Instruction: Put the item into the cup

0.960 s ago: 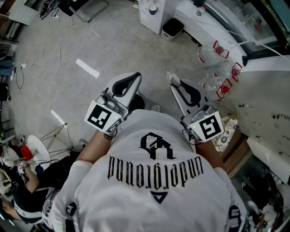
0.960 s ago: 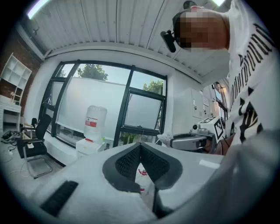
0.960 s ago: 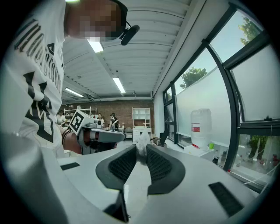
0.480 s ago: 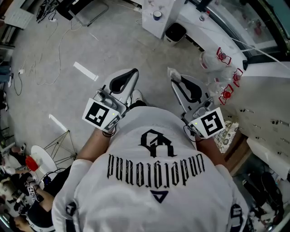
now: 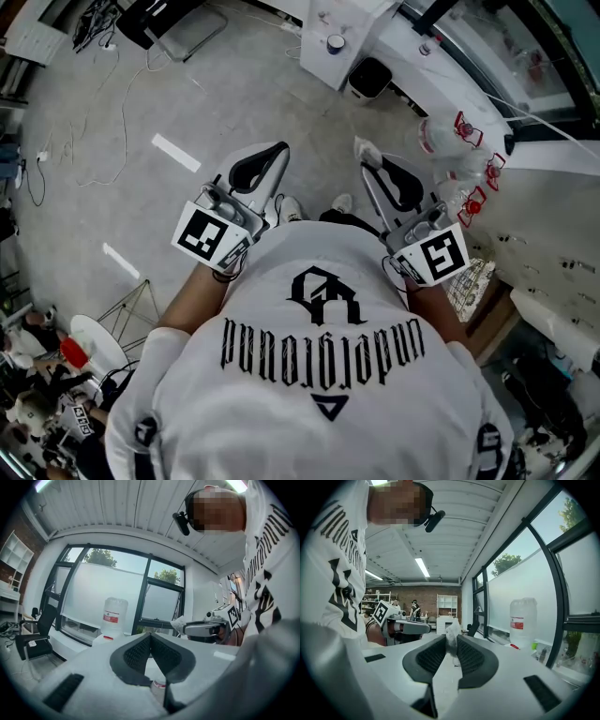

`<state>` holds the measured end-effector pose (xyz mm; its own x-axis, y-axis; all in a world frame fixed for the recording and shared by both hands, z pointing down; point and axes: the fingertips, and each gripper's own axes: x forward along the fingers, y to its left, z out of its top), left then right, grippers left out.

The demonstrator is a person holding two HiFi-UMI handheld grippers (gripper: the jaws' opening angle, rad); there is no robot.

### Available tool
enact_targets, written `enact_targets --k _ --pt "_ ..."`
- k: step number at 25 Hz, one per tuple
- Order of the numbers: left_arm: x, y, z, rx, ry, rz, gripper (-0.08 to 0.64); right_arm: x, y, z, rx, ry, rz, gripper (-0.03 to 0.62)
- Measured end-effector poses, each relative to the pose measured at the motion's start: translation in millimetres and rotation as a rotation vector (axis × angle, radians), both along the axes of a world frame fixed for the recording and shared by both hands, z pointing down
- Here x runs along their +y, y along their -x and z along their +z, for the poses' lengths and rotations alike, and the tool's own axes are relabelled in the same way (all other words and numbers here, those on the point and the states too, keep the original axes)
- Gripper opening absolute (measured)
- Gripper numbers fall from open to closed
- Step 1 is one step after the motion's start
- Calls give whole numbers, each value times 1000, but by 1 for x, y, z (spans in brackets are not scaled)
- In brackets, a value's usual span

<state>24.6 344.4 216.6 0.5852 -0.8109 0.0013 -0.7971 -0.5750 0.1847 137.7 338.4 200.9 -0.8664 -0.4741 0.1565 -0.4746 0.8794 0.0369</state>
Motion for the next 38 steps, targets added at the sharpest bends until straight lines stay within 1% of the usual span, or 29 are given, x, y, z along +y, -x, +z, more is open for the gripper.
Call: enact_targets --k 4,7,10,15,20,26,31,34,38 --pt "-17 5 6 -4 16 -7 12 -19 4 3 -3 -1 -6 77" --pt "-32 2 6 -18 8 -8 12 -37 4 6 -9 -2 -19 77" --pt "-55 -2 6 -27 8 -19 12 -62 2 10 -6 0 -36 77" --pt "-99 -4 6 -34 26 -62 12 -111 4 12 -16 7 -86 77" --pt "-145 -17 9 -52 39 -77 12 -160 -7 16 -27 15 -115 78" --pt "-204 -43 5 -64 39 -86 12 -219 -31 18 -57 30 -123 77" --pt "-237 -61 6 -62 44 -75 12 -250 -48 18 -60 23 -122 78" --pt "-254 -65 5 -63 40 -64 12 -265 -54 20 -63 28 -103 78" --pt "-277 -60 6 -59 36 -51 12 -282 -54 22 -55 23 -81 78"
